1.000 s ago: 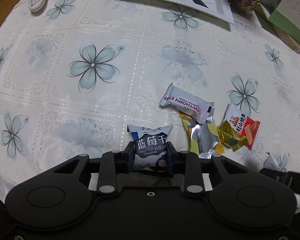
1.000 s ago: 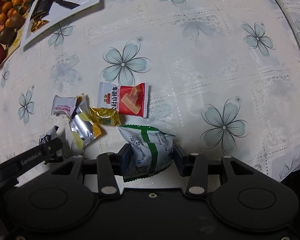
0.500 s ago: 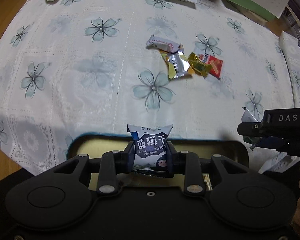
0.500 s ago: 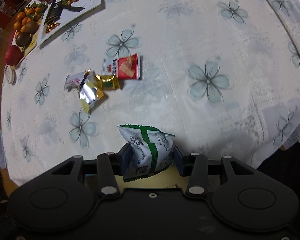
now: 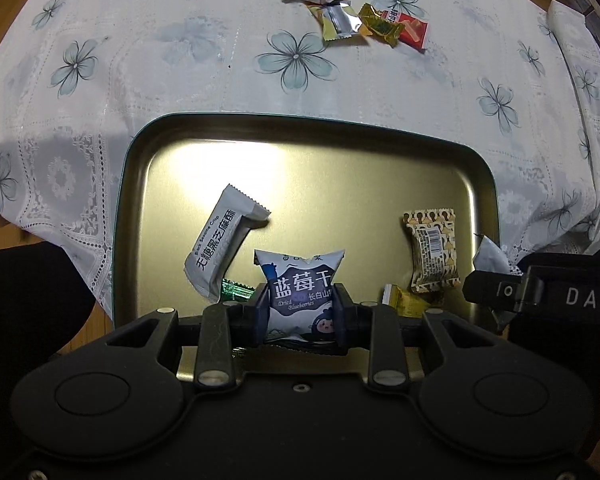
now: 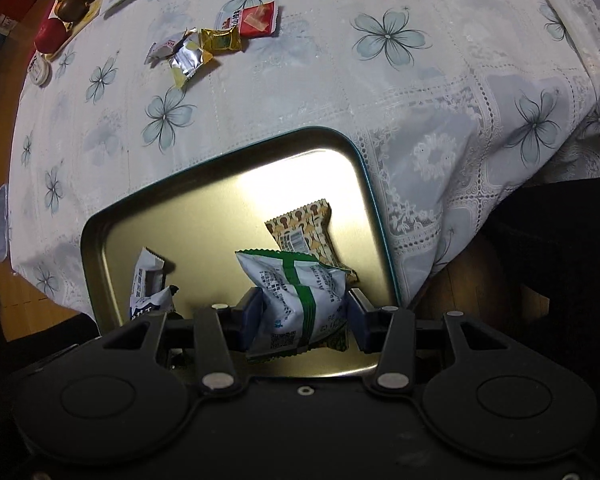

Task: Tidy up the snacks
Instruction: 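Carry both snacks back over the gold tray, then open left tool releasing blueberry candy while right tool drops green-striped bag into tray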

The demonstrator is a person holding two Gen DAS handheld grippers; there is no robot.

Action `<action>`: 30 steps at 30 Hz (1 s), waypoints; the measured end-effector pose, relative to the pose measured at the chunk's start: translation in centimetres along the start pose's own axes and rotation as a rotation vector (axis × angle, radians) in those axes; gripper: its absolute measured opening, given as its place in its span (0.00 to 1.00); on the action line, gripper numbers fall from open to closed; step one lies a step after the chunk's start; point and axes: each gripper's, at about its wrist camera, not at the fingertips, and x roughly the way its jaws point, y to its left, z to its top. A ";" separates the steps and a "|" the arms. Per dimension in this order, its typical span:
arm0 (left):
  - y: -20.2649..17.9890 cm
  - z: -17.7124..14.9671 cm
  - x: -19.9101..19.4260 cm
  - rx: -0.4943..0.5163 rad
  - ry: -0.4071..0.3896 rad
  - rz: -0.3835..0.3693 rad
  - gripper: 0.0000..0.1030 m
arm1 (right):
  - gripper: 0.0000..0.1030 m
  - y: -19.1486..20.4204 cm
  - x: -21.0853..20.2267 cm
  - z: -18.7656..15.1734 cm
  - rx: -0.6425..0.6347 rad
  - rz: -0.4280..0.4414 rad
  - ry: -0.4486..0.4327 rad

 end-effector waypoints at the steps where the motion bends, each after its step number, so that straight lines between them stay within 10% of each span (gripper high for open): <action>1: -0.1 -0.3 -0.2 0.004 -0.011 0.008 0.40 | 0.46 0.0 -0.1 -0.4 -0.004 0.004 -0.002; 30: 1.7 -5.5 -0.4 -0.063 -0.089 0.084 0.44 | 0.53 2.8 -1.7 -3.4 -0.162 0.007 -0.139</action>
